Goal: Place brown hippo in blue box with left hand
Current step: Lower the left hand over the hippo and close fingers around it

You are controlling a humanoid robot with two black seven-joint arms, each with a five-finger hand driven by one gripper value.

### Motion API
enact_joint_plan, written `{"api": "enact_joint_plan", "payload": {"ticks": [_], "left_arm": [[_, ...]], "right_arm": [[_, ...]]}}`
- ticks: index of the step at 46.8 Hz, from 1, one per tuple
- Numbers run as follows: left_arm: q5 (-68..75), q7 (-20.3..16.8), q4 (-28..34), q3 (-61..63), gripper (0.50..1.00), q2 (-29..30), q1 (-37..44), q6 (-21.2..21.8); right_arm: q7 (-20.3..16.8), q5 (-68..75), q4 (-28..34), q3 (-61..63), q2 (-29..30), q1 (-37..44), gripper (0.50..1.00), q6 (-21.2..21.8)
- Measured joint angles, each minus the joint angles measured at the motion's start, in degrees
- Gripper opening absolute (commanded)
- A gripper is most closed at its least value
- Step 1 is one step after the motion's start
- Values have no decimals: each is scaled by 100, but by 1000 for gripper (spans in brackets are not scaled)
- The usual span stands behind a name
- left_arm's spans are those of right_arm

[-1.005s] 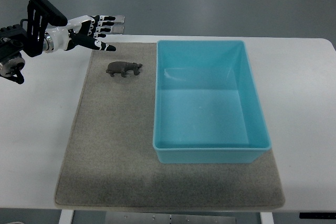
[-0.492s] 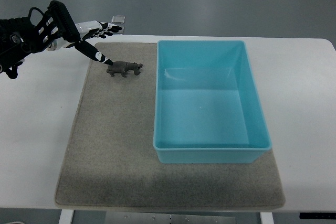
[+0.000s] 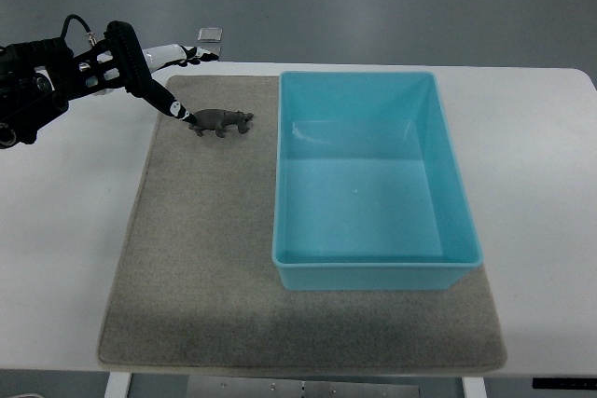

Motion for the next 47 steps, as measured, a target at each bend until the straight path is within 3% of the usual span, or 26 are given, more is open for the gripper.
{"api": "enact_joint_plan", "payload": {"ticks": [21, 34, 47], "left_arm": [[48, 10, 74, 51, 956, -215, 87, 76], [45, 10, 180, 170, 956, -371, 201, 345], [44, 10, 312, 175, 887, -506, 203, 353]], "right_arm": [[0, 0, 0, 0, 0, 0, 936, -3], [0, 0, 0, 0, 0, 0, 936, -5], [0, 0, 0, 0, 0, 0, 936, -5]]}}
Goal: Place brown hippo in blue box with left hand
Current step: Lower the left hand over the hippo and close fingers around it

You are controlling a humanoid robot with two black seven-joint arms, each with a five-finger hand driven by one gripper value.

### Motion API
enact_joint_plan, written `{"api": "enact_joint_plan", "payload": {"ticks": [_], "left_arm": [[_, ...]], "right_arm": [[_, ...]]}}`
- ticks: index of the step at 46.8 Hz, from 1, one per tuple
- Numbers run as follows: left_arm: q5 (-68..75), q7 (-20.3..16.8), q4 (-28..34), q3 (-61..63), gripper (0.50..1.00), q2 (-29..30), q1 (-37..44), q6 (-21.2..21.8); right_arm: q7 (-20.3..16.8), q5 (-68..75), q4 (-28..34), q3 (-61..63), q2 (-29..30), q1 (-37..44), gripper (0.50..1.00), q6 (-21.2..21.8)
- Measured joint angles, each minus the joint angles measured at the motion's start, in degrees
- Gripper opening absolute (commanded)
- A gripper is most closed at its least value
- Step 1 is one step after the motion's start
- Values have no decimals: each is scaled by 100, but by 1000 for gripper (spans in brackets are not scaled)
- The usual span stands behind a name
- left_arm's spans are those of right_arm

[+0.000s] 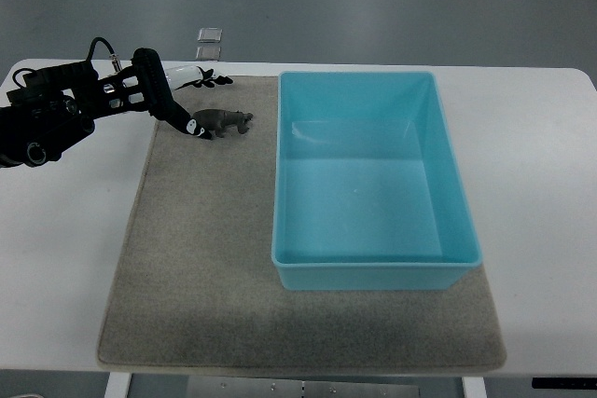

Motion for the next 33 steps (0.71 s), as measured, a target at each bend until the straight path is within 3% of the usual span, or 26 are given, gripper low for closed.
{"api": "enact_joint_plan", "payload": {"ticks": [13, 20, 23, 33], "left_arm": [[0, 0, 172, 0, 849, -111, 1, 0], [0, 0, 175, 0, 814, -136, 1, 0], [0, 0, 177, 0, 776, -168, 1, 0], [0, 7, 182, 0, 744, -182, 0, 0]], "right_arm": [[0, 0, 0, 0, 0, -1, 936, 0], [0, 0, 0, 0, 0, 0, 936, 0], [0, 0, 0, 0, 0, -1, 936, 1], [0, 0, 0, 0, 0, 0, 936, 4]]}}
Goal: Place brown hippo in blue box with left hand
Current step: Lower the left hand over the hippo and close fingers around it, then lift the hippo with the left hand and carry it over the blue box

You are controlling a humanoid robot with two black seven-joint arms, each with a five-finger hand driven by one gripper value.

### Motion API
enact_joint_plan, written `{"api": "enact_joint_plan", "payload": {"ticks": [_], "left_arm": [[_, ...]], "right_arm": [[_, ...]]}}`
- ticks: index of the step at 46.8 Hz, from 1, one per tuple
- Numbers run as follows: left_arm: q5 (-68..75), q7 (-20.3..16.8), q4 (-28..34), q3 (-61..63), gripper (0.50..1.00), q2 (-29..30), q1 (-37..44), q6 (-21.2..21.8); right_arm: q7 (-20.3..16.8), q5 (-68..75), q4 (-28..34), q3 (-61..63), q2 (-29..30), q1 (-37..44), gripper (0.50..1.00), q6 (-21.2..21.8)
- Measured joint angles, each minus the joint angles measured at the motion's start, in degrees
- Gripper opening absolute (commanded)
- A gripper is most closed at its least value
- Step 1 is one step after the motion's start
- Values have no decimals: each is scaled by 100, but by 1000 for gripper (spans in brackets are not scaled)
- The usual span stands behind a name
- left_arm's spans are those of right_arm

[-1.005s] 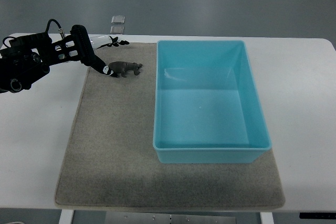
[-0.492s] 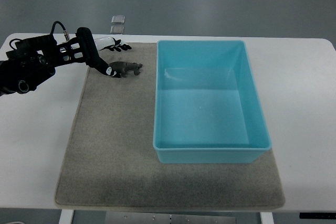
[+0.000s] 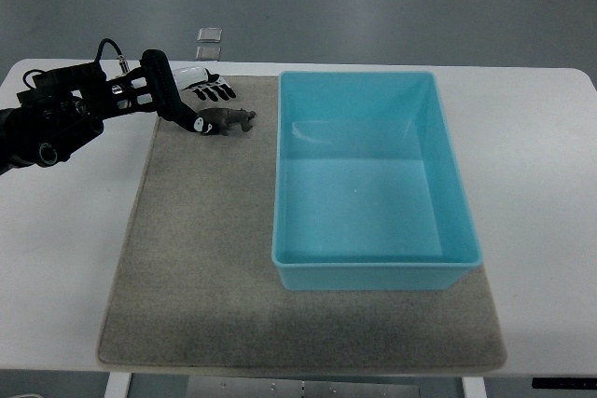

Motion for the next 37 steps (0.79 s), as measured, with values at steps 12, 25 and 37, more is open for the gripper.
{"api": "enact_joint_plan", "payload": {"ticks": [12, 25, 37], "left_arm": [[0, 6, -1, 0, 679, -7, -7, -8], [0, 14, -5, 0, 500, 0, -7, -36], [-2, 41, -10, 0, 500, 0, -25, -105]], "right_arm": [[0, 0, 0, 0, 0, -1, 936, 0], [0, 0, 0, 0, 0, 0, 936, -2], [2, 0, 0, 0, 0, 0, 936, -3]]}}
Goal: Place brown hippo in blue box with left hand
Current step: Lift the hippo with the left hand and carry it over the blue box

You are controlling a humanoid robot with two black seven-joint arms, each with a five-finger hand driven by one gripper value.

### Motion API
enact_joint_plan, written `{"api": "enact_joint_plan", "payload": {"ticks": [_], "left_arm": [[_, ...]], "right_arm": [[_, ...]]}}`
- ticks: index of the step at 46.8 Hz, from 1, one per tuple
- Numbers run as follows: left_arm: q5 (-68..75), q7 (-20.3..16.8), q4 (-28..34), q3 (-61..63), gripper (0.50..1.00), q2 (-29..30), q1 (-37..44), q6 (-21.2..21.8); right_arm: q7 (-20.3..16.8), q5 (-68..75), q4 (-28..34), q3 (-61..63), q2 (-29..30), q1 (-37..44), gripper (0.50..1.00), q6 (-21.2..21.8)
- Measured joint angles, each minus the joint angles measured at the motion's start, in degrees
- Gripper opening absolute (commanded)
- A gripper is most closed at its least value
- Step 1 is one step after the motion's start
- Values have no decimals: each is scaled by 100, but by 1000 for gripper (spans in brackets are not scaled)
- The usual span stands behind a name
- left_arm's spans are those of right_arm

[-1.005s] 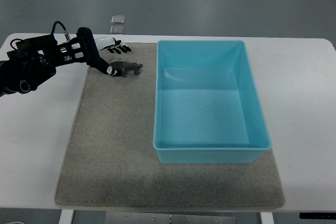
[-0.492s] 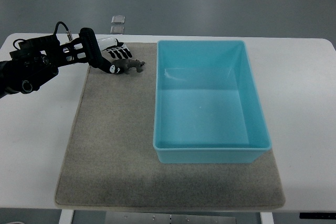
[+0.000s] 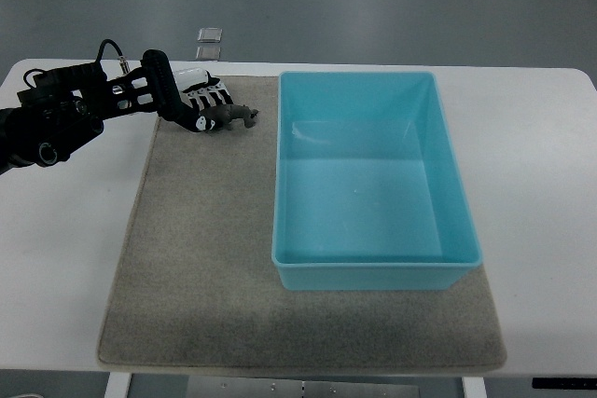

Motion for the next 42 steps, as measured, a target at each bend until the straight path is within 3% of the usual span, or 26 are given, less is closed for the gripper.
{"api": "enact_joint_plan", "payload": {"ticks": [14, 42], "left_arm": [[-110, 36, -6, -103, 500, 19, -145, -490], [-91, 31, -110, -708, 500, 299, -1012, -528]], "right_arm": [[-2, 0, 0, 0, 0, 0, 936, 0], [-3, 0, 0, 0, 0, -1, 936, 0]]}}
